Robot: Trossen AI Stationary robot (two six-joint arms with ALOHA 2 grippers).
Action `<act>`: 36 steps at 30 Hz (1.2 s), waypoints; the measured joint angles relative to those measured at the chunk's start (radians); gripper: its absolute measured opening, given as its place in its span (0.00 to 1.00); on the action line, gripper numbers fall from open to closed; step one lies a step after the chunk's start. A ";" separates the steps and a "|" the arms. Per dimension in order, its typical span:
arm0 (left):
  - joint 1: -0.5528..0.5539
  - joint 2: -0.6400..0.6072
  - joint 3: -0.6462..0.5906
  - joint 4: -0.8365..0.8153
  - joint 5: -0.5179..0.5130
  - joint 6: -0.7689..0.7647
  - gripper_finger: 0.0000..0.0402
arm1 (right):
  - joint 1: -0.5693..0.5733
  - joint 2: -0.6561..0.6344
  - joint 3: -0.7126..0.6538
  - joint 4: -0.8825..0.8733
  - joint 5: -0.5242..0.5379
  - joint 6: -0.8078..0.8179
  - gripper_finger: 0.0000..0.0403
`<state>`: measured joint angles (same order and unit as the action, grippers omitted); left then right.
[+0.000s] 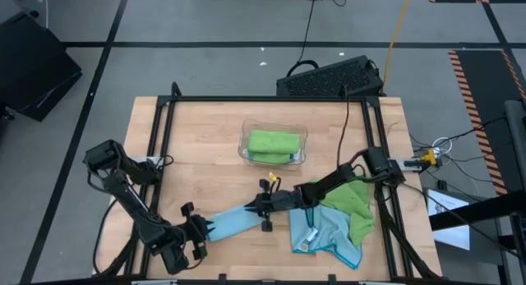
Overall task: Fold microfiber towels
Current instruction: Stack the folded left blue microfiber cloth on top of the green microfiber cloth in the transparent bin
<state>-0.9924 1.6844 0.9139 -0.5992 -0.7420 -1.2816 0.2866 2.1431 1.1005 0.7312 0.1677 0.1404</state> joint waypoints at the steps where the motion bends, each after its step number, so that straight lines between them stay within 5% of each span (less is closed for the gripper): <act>1: 0.000 0.000 -0.018 0.025 0.019 -0.016 0.21 | -0.007 0.014 -0.001 -0.003 -0.009 0.001 0.07; 9: -0.012 -0.005 -0.163 0.101 0.149 -0.169 0.12 | -0.030 0.075 0.001 0.021 -0.013 0.037 0.03; 17: 0.003 -0.098 -0.137 -0.045 0.214 -0.067 0.09 | 0.017 -0.017 -0.001 0.022 0.040 0.048 0.06; 24: 0.003 -0.253 -0.118 0.062 -0.021 0.133 0.09 | 0.062 -0.107 -0.001 -0.086 0.092 0.010 0.15; 29: 0.069 -0.224 -0.095 0.249 0.025 0.346 0.20 | 0.087 -0.106 -0.001 -0.165 0.093 0.013 0.20; 36: 0.150 -0.057 0.101 0.116 0.123 0.484 0.39 | 0.102 -0.106 -0.001 -0.350 0.097 0.056 0.20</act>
<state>-0.8426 1.6275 1.0152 -0.4827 -0.6188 -0.7976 0.3887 2.0369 1.0996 0.3807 0.2649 0.1962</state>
